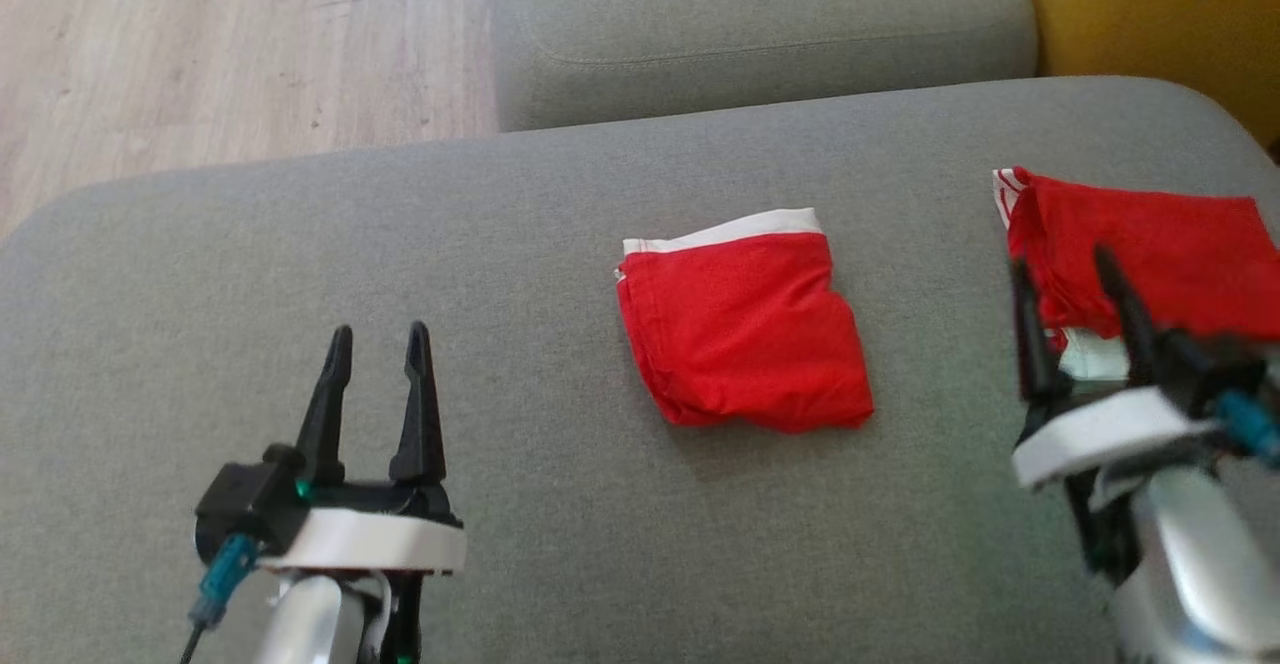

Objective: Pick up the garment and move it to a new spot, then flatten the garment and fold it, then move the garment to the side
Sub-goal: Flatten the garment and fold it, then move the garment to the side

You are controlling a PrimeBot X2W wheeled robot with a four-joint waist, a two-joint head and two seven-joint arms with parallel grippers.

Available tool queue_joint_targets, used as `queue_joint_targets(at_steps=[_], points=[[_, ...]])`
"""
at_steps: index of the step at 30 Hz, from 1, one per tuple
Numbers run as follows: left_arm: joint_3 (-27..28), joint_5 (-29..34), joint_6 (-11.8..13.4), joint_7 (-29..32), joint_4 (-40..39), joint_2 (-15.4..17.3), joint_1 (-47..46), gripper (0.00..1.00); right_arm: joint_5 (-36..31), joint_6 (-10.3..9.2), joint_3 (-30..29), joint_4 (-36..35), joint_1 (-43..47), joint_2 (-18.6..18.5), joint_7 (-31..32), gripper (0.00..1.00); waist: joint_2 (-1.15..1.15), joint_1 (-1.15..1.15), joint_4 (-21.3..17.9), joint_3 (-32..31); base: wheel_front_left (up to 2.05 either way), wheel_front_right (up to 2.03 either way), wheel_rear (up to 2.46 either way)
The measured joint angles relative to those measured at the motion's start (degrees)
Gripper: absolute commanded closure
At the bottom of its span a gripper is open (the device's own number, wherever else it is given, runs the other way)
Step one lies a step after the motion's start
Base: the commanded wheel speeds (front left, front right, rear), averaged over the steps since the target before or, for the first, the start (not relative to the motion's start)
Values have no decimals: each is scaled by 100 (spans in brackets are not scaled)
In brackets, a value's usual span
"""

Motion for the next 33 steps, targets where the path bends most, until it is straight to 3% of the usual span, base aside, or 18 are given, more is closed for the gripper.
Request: queue_joint_targets(at_steps=[7, 18, 25, 33], points=[[-5, -5, -44, 0, -27, 2, 261, 0, -598, 0, -563, -810, 1000, 799, 0, 0, 0, 0, -80, 37, 0, 0, 0], [-37, -5, -76, 0, -27, 2, 301, 0, -806, 0, -728, -984, 1156, 945, 0, 0, 0, 0, -48, 88, 0, 0, 0], [-187, -5, -78, 0, -24, 2, 257, 0, -904, 0, -701, -625, 792, 948, 241, 0, 0, 0, 96, 254, 0, 0, 0], [-367, -5, -93, 0, 75, 2, 4, 0, -734, 0, -536, 300, -63, 947, 891, 0, 0, 1, 397, 535, 0, 0, 0]])
